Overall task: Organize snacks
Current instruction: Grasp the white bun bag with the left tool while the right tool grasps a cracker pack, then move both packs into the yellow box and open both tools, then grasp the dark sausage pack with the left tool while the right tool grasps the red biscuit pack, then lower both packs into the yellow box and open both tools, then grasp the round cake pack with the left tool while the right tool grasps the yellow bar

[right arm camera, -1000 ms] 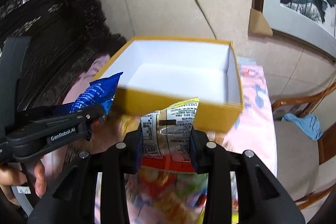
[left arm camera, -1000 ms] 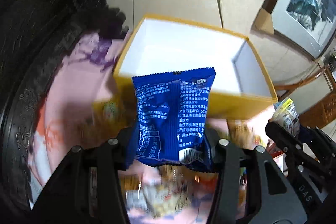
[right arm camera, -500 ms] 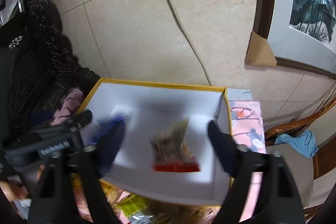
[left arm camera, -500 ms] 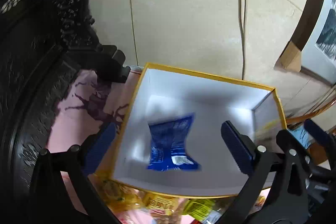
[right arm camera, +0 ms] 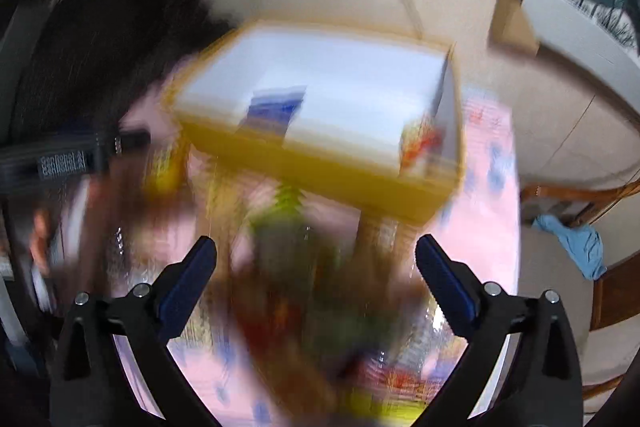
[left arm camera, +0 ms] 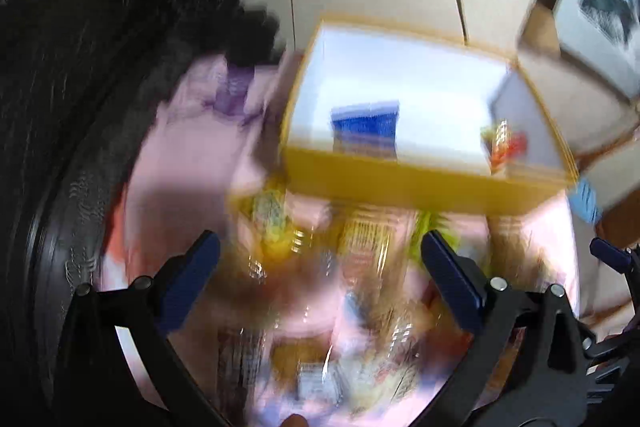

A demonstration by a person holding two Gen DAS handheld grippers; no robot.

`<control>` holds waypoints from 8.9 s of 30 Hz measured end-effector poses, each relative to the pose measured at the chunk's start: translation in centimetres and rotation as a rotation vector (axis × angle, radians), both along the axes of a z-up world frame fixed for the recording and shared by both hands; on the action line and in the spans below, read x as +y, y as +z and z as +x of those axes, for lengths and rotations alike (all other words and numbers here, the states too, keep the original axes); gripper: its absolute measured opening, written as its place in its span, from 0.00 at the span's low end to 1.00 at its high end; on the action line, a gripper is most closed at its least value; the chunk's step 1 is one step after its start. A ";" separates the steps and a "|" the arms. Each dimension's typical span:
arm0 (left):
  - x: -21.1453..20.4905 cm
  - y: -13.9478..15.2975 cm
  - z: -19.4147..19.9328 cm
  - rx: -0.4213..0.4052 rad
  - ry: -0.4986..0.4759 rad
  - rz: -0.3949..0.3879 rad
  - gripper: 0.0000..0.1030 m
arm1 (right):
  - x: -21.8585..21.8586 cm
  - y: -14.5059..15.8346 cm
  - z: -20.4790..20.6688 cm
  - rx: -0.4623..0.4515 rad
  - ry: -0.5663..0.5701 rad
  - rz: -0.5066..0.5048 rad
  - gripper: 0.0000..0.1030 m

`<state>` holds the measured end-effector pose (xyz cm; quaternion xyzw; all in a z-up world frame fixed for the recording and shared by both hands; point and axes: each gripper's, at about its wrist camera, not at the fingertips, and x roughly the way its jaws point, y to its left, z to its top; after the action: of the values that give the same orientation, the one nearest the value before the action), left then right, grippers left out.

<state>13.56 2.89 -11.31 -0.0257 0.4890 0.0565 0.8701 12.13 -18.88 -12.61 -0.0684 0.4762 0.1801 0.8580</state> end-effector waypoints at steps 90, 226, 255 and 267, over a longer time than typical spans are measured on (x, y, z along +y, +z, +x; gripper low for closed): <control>-4.1 5.3 7.6 -0.180 -0.076 -0.099 0.46 | 1.0 6.6 7.2 -0.122 -0.153 0.110 0.44; -4.0 1.5 -6.9 -0.086 -0.263 -0.244 0.22 | 3.6 -1.7 -5.7 0.004 -0.054 0.038 0.43; -1.2 11.0 16.0 -0.212 -0.098 -0.189 0.87 | -0.1 8.3 14.8 -0.111 -0.236 0.121 0.67; -2.0 2.2 -2.3 -0.102 -0.205 -0.118 0.95 | -7.7 -2.8 -0.8 0.183 -0.071 0.064 0.70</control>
<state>11.30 0.90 -9.08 -0.0295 0.4465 -0.0628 0.8921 11.34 -26.59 -15.42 -0.0075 0.5486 0.1703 0.8186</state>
